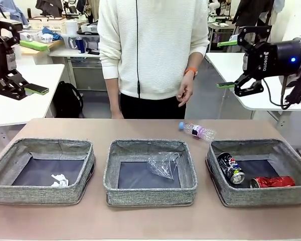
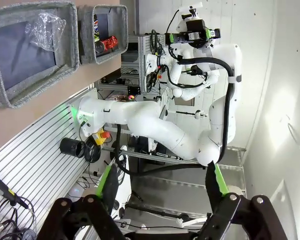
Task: Sort the waste into the appropriate baskets.
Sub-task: Pick up the waste item pointed out by the person.
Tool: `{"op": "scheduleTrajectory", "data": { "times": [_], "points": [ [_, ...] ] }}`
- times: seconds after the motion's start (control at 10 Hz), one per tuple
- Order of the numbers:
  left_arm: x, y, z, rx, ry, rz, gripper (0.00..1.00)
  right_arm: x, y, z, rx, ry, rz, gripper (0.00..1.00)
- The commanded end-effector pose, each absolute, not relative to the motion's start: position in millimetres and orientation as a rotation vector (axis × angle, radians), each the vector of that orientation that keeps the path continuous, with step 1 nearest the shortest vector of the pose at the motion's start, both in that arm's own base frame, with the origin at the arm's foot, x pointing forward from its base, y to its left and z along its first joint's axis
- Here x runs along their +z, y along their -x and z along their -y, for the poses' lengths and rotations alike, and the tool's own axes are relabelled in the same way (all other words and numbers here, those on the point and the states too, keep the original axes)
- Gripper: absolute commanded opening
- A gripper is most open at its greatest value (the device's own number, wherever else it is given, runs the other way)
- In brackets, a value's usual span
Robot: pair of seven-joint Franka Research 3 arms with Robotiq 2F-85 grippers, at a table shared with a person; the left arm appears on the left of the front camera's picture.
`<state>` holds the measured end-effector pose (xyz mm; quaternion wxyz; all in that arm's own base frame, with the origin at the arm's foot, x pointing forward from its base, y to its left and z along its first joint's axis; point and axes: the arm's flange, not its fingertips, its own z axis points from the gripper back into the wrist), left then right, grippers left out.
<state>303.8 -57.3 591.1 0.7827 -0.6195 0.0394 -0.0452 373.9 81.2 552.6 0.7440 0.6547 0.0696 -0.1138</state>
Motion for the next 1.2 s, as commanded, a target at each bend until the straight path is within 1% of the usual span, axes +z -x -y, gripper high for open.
{"op": "scheduleTrajectory", "data": {
  "times": [0.0, 0.6, 0.7, 0.8, 0.9, 1.0, 1.1],
  "points": [
    [595, -303, 59, -0.089, 1.36, -0.094, 0.9, 553, -375, -83, -0.253, -1.424, -0.143, 1.0],
    [595, -303, 59, -0.089, 1.36, -0.094, 0.9, 553, -374, -81, -0.249, -1.434, -0.152, 1.0],
    [595, -303, 59, -0.089, 1.36, -0.094, 0.9, 546, -358, -97, -0.358, -0.719, 0.363, 1.0],
    [595, -303, 59, -0.089, 1.36, -0.094, 0.9, 547, -353, -121, -0.295, 0.008, 0.525, 1.0],
    [595, -303, 59, -0.089, 1.36, -0.094, 0.9, 553, -354, -131, -0.331, 0.204, 0.649, 1.0],
    [595, -303, 59, -0.089, 1.36, -0.094, 0.9, 553, -354, -134, -0.175, 0.248, 0.68, 1.0],
    [595, -303, 59, -0.089, 1.36, -0.094, 0.9, 550, -355, -131, -0.059, 0.378, 0.748, 1.0]
  ]
}}
